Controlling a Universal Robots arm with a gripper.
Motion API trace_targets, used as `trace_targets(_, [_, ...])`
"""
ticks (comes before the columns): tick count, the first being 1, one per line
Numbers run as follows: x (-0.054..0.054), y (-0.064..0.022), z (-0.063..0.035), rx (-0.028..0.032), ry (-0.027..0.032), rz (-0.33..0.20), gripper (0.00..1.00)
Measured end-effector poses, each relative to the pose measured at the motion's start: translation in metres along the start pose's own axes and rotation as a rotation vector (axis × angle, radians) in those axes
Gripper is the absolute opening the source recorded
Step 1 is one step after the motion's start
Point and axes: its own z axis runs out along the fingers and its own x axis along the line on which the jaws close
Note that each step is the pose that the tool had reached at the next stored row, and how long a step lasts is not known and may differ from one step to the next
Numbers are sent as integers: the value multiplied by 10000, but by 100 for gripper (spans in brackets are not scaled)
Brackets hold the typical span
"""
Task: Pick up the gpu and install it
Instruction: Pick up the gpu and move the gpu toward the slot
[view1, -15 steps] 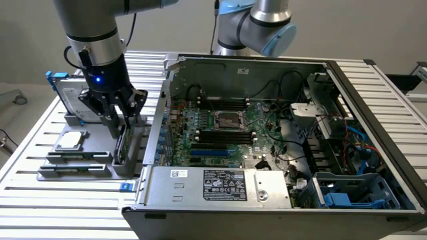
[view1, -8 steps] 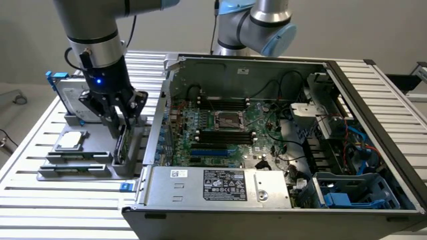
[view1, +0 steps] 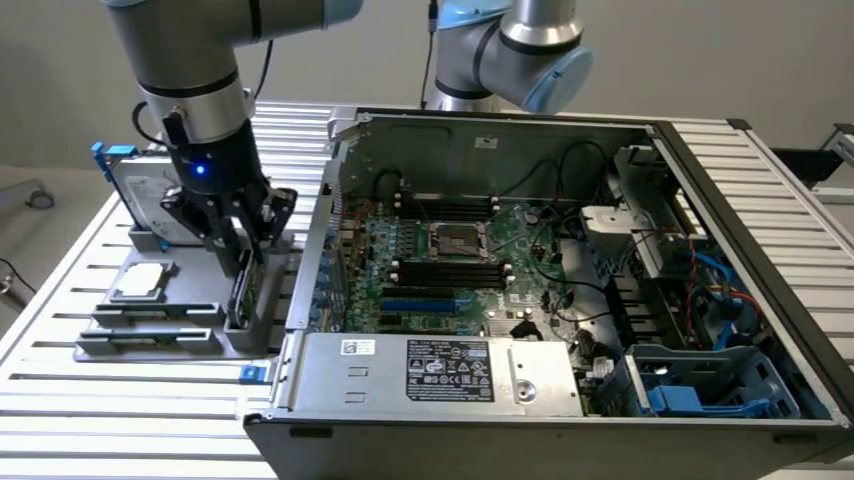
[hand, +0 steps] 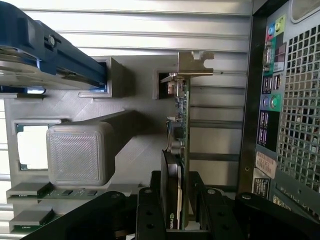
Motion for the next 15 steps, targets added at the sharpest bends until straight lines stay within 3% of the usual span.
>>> trace_targets(9, [-1,1,61,-40,1,-1,36])
trace_targets(15, [-1,1,68,-159,-1,-4,36])
